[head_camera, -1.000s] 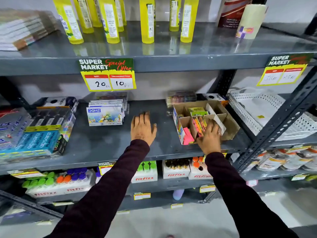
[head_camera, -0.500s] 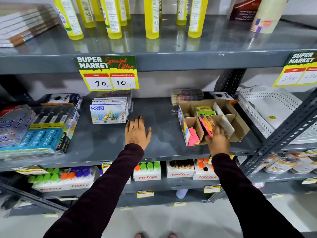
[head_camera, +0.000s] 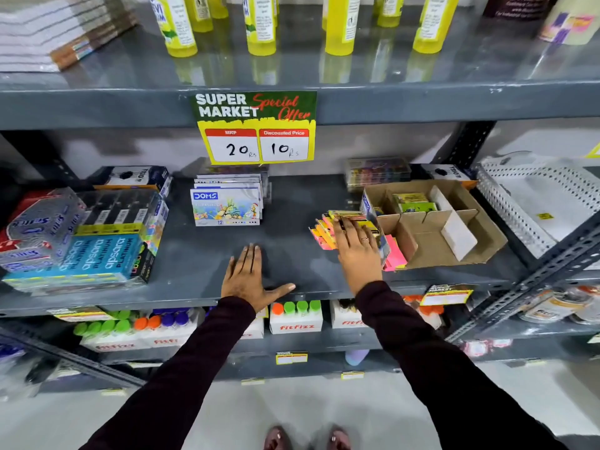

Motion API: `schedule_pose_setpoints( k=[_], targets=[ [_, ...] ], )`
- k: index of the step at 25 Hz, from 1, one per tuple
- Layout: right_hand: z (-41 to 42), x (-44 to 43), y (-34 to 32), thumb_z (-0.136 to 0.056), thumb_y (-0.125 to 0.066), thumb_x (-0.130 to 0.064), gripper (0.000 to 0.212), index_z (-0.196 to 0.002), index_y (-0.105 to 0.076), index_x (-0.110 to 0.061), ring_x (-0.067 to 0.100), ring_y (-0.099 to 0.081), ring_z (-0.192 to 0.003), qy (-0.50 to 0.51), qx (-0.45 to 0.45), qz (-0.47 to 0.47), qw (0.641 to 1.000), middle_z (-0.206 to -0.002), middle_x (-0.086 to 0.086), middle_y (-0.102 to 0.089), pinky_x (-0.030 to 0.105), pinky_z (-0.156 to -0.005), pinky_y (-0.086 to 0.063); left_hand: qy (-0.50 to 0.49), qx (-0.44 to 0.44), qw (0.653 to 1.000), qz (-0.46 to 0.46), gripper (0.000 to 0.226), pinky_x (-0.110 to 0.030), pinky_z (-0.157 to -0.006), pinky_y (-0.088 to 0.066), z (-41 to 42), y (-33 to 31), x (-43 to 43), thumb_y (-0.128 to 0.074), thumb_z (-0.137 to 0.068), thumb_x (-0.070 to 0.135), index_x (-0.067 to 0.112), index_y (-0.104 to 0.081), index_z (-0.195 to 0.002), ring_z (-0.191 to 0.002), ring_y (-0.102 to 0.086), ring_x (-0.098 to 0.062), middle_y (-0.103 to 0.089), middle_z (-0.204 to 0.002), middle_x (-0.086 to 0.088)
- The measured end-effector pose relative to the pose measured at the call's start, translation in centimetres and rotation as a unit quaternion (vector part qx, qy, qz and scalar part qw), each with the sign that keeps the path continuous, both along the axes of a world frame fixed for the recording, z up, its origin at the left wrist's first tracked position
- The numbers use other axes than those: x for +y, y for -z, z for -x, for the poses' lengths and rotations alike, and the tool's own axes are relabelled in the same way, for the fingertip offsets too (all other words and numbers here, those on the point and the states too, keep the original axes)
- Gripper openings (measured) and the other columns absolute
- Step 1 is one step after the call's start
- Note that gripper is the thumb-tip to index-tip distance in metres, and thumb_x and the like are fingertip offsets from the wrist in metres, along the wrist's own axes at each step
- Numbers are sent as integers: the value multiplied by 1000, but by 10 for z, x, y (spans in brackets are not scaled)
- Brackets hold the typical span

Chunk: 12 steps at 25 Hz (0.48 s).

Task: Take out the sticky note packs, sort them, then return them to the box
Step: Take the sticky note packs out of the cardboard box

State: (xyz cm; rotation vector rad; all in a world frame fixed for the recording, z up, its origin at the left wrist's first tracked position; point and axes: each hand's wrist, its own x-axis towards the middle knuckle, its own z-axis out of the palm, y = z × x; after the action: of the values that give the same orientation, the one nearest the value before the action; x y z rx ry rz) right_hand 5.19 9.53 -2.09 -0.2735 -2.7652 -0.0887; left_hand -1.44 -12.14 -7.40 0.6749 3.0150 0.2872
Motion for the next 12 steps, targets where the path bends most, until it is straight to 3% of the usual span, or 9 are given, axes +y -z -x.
schedule_pose_setpoints(
  k=[3, 5, 8, 12],
  targets=[
    [-1, 4, 15, -56, -73, -4, 53, -108, -72, -11, 28, -73, -93, -2, -84, -48, 995, -104, 11, -75, 44, -80, -60, 17, -15, 999, 31, 140, -40, -119, -1, 2, 5, -8, 1, -42, 99, 5, -3, -146, -144, -3, -20, -6, -157, -10],
    [-4, -5, 13, -56, -80, -3, 59, -113, -69, -12, 29, -70, -102, 29, -110, -25, 993, -113, 12, -71, 44, -85, -59, 35, -12, 998, 48, 142, -41, -119, -1, 4, 5, -11, 2, -40, 99, 5, 0, -145, -145, -1, -21, -2, -157, -11],
    [1, -6, -3, -83, -59, 0, 58, -137, -46, -16, 32, -44, -132, 43, -141, 71, 987, -141, 11, -47, 47, -106, -42, 61, -6, 996, 66, 144, -43, -119, -3, 5, 6, -13, -2, -39, 100, 4, 1, -145, -145, 0, -24, 1, -157, -14],
    [35, 28, -30, -90, -50, -2, 54, -141, -36, -8, 36, -44, -131, 37, -193, 99, 976, -143, 18, -44, 43, -110, -38, 56, -4, 997, 54, 139, -44, -119, -4, 4, 5, -14, -21, -43, 96, 5, -1, -146, -145, -1, -24, -1, -157, -13]
  ],
)
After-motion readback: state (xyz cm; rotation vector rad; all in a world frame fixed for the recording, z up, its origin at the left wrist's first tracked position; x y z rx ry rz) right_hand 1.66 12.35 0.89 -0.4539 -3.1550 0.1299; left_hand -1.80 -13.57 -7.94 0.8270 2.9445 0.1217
